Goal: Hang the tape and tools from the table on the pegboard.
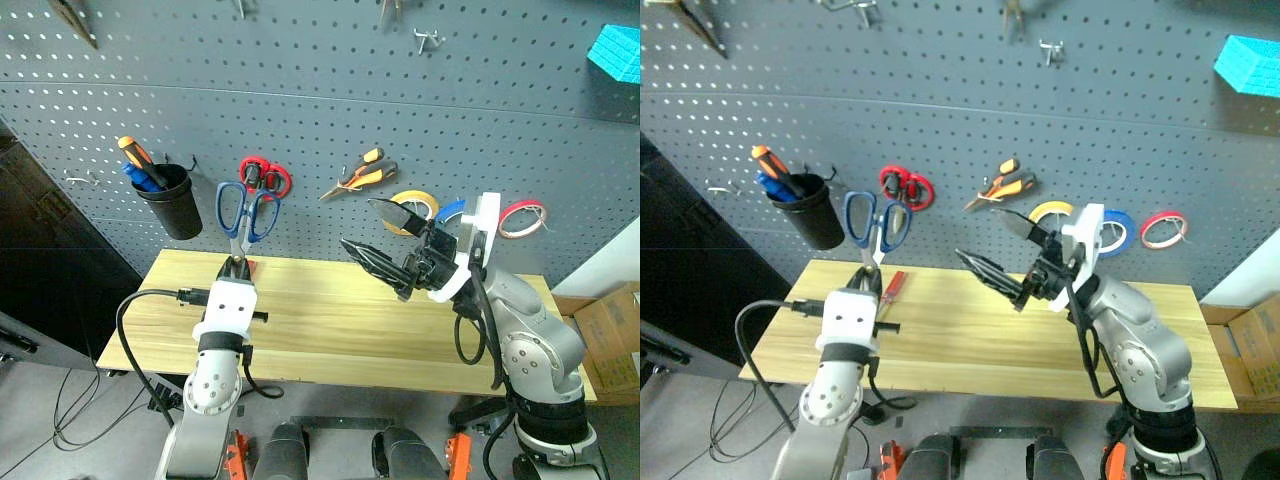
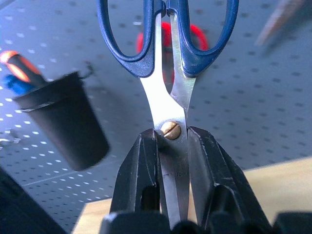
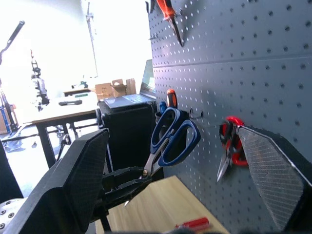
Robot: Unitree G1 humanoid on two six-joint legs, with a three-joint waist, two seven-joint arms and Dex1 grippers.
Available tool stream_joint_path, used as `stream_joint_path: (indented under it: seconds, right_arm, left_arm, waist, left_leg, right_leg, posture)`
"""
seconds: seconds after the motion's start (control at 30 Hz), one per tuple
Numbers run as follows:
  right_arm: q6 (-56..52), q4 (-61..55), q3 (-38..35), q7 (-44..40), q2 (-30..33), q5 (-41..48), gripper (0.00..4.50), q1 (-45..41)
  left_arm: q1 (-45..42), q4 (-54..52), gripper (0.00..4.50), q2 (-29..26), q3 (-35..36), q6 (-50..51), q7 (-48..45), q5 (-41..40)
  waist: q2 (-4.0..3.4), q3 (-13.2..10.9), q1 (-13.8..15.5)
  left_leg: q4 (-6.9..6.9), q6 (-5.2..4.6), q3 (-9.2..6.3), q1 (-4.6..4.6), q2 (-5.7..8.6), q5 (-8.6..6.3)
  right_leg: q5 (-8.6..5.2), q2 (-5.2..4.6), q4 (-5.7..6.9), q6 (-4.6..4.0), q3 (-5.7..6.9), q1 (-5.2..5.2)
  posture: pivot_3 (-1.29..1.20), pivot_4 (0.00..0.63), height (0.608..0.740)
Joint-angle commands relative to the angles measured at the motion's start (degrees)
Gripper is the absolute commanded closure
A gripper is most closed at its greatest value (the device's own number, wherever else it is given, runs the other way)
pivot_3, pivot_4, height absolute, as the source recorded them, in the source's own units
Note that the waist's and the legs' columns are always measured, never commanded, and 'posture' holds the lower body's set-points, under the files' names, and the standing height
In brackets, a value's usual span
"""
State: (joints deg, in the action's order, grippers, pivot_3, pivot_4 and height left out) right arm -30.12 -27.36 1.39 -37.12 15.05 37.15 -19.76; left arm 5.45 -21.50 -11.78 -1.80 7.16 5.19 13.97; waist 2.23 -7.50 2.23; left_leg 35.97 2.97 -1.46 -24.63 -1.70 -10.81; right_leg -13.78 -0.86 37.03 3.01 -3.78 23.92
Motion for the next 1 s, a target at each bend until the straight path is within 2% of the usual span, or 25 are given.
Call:
stream_joint_path:
  seconds: [0.03,0.33,0.67,1.0]
  right_arm:
    - [2.33,1.02,-0.02,0.57,-0.47,-0.76,0.0,-2.14]
    - [3.27,0.75,0.91,2.24,-1.1,-2.32,0.0,-1.56]
    - [3.59,-0.02,0.97,4.26,-0.7,-3.64,0.0,-0.62]
    - [3.46,-0.19,0.84,4.95,-0.22,-3.99,0.0,-0.53]
  left_arm:
    - [-5.08,3.49,4.01,-0.23,1.59,-1.45,-2.19,-2.49]
    - [-11.91,11.21,4.01,-0.3,1.31,-1.65,-7.88,-6.22]
    - [-19.42,19.78,4.01,0.16,4.24,-0.99,-7.78,-8.66]
    - [-26.24,29.58,4.01,-0.66,5.59,-1.06,-8.73,-9.68]
  waist:
    - [0.0,0.15,0.54]
    - [-0.03,0.67,0.93]
    - [-0.03,0.69,0.71]
    - [-0.02,0.7,0.59]
  left_leg:
    - [0.01,-0.01,0.01,0.02,0.0,0.01]
    - [0.0,-0.02,0.01,0.3,-0.02,0.01]
    - [0.01,-0.02,0.02,0.72,-0.03,0.02]
    - [0.01,-0.03,0.02,0.72,-0.04,0.02]
  right_leg:
    - [0.02,0.01,-0.01,-0.03,0.0,-0.03]
    - [0.19,0.06,-0.01,0.18,-0.03,-0.32]
    - [0.06,0.09,0.05,-0.08,-0.08,-0.67]
    - [0.24,0.17,0.06,0.22,-0.15,-0.67]
  posture:
    - [0.2,0.044,0.74]
    - [0.17,0.045,0.74]
    - [0.14,0.048,0.74]
    - [0.13,0.053,0.74]
